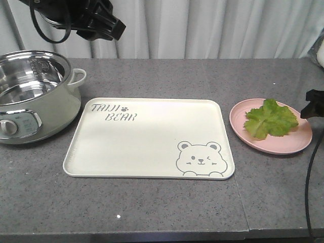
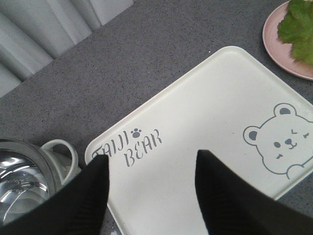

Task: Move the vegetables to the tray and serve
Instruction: 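Grasp the rim of the pink plate with the right gripper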

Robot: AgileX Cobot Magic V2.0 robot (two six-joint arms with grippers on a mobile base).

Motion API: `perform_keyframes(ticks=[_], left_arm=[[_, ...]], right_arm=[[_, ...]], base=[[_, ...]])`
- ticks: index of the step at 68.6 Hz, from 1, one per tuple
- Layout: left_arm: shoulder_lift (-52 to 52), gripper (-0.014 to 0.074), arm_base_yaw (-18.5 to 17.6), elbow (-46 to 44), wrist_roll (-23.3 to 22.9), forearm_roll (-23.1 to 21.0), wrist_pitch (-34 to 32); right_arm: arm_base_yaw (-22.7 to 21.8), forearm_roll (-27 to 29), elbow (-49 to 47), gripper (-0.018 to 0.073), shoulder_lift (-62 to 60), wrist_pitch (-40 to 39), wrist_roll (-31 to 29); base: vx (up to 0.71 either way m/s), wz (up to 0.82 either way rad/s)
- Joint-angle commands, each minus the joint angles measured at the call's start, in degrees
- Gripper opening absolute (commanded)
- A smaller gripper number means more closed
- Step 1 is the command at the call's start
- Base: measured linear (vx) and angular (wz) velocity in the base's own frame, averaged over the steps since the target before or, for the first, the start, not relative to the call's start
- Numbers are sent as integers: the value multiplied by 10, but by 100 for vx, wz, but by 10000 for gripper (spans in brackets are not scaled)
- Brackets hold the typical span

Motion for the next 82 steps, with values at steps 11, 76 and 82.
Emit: perform_keyframes(ticks=[11,76,82], left_arm=[[-20,376,-1,-15,-6,0,-13],[-20,376,-1,-15,-6,0,-13],[-20,376,-1,-15,-6,0,-13]], right_arm=[[-4,-3,-17,462,11,4,9],[-5,3,-34,-5,13,18,13],[-5,5,-57,-5,5,31,13]], base=[[0,0],[0,0],[0,0]])
